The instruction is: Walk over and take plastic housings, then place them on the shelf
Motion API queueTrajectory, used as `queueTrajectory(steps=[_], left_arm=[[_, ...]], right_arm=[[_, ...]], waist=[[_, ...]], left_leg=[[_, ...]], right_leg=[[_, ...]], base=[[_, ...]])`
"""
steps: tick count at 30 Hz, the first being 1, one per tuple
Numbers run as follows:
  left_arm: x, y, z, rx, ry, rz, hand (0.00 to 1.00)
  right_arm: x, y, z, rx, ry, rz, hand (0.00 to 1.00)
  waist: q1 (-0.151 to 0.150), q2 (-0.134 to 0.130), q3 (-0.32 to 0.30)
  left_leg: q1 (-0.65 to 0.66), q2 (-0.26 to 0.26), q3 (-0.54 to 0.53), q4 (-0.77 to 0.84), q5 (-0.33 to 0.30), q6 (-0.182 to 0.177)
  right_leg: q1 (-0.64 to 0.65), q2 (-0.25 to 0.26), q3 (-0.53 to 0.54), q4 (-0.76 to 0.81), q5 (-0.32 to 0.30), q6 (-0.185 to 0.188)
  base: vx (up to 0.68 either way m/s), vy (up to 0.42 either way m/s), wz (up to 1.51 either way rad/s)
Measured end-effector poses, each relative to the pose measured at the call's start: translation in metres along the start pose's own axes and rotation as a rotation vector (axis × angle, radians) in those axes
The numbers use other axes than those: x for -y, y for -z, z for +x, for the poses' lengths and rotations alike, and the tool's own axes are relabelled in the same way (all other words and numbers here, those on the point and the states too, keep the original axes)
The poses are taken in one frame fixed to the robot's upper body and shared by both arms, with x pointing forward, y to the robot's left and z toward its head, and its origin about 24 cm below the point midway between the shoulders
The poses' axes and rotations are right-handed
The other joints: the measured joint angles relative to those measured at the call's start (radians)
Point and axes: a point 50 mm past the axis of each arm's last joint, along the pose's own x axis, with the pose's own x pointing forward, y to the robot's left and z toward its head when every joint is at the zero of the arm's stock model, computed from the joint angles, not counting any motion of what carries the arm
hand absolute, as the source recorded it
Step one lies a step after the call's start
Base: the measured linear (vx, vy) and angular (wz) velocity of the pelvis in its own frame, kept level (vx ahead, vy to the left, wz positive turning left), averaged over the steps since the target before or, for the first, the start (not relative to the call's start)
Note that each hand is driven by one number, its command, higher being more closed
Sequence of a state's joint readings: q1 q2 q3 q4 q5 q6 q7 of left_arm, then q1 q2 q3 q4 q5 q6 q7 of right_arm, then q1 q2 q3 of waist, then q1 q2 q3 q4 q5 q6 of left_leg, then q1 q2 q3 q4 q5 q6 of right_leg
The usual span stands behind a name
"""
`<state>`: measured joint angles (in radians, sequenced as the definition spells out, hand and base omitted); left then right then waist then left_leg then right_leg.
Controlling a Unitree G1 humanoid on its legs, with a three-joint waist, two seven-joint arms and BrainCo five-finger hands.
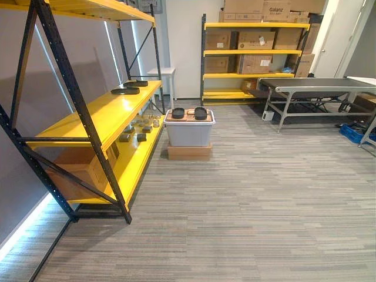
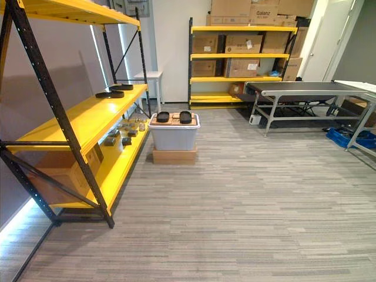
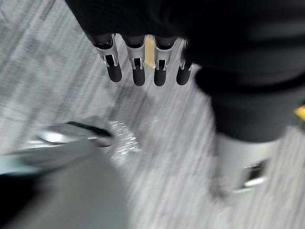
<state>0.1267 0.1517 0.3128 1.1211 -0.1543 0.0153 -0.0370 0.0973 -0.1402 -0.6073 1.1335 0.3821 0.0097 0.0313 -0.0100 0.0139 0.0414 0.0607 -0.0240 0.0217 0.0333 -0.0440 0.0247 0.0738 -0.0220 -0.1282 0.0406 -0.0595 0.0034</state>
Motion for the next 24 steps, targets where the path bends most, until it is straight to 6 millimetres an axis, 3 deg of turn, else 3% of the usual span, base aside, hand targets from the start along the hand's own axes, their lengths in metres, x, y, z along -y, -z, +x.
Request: queueTrajectory(steps=[4, 8, 15, 24], left_arm=[[-0.024, -0.036, 0.001, 0.105, -0.053, -0.008, 0.0], [-0.026, -0.046, 0.001, 0.146, -0.054, -0.006, 0.0], [-0.014, -0.038, 0.002, 0.137, -0.022, -0.041, 0.0], [0.004, -0.024, 0.003, 0.101, 0.01, -0.061, 0.0]], right_arm=[[0.002, -0.04, 0.003, 0.103, -0.005, -0.078, 0.0], [-0.004, -0.059, 0.004, 0.148, -0.016, -0.174, 0.0], [-0.015, -0.065, 0.005, 0.168, -0.045, -0.19, 0.0], [-0.02, -0.054, 0.005, 0.141, -0.058, -0.168, 0.0]], waist=[[-0.011, 0.002, 0.001], [-0.015, 0.007, 0.015], [-0.012, 0.018, 0.023], [-0.02, 0.031, 0.034]], left_leg=[[0.034, -0.005, -0.002, -0.046, 0.004, 0.0], [0.062, -0.005, 0.007, -0.065, -0.003, -0.011], [0.072, -0.004, 0.033, -0.064, -0.024, -0.042], [0.101, 0.006, 0.048, -0.061, -0.037, -0.061]], right_leg=[[0.043, 0.0, -0.012, -0.056, 0.01, 0.011], [0.066, 0.0, -0.018, -0.069, 0.011, 0.022], [0.079, -0.001, -0.018, -0.083, 0.006, 0.05], [0.102, 0.004, -0.018, -0.077, -0.003, 0.063]], base=[[0.1, -0.014, 0.01], [0.09, -0.014, -0.06], [0.05, -0.017, -0.09], [0.0, -0.022, -0.04]])
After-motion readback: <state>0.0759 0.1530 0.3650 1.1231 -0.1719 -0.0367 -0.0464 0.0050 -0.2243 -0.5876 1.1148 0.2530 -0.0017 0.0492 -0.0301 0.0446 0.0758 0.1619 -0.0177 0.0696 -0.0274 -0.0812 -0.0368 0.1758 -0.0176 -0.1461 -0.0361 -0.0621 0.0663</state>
